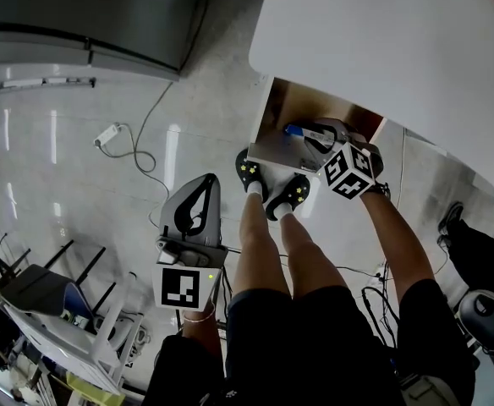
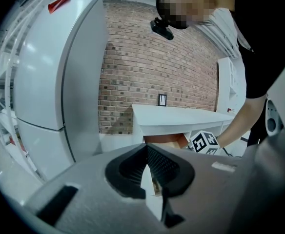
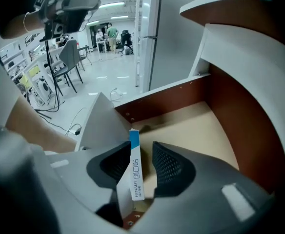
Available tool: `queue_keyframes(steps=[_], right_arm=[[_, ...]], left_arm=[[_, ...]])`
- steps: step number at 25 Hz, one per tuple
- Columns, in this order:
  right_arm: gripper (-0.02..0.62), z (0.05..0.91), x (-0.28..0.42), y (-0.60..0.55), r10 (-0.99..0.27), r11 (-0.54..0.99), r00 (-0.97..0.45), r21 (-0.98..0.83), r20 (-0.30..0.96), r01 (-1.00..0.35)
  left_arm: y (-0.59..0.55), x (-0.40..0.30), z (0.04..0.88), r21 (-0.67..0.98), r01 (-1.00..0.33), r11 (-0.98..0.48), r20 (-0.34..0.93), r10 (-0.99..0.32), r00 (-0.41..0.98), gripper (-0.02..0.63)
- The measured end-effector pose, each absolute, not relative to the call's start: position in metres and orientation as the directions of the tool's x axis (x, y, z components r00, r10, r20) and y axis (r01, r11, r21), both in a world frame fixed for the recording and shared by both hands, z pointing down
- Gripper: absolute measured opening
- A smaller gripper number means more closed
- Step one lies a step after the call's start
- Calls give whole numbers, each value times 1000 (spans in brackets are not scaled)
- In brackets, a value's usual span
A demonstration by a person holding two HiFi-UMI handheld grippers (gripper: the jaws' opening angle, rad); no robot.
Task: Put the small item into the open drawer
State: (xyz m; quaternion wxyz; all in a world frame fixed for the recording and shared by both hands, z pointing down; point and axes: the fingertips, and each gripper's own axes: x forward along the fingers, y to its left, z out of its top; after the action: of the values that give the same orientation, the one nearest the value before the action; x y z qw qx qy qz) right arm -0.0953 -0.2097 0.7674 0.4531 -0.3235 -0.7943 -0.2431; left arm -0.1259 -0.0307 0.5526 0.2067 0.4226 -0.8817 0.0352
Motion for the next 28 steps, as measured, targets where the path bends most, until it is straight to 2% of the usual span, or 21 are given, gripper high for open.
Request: queue_keyframes(steps=[5,8,22,28], right_arm=[[38,732,-96,-209,327,748,-478,86,816,658],[12,716,-92,-210,332,776,-514,81,791,626],[11,653,-72,-224,296,918,-641,-26,708,395],[11,607,-68,-229,298,941,-718,-66,629,332]], left_arm=[[-37,-128,542,105,-770,629,384,-740,-553,0],[-44,-127,535,100,-781,616,382,-749,-542,0],[-65,-129,498,73,-815,575,367,-775,-515,0],[-77,-126,475,93,-819,566,350,-789,-505,0]])
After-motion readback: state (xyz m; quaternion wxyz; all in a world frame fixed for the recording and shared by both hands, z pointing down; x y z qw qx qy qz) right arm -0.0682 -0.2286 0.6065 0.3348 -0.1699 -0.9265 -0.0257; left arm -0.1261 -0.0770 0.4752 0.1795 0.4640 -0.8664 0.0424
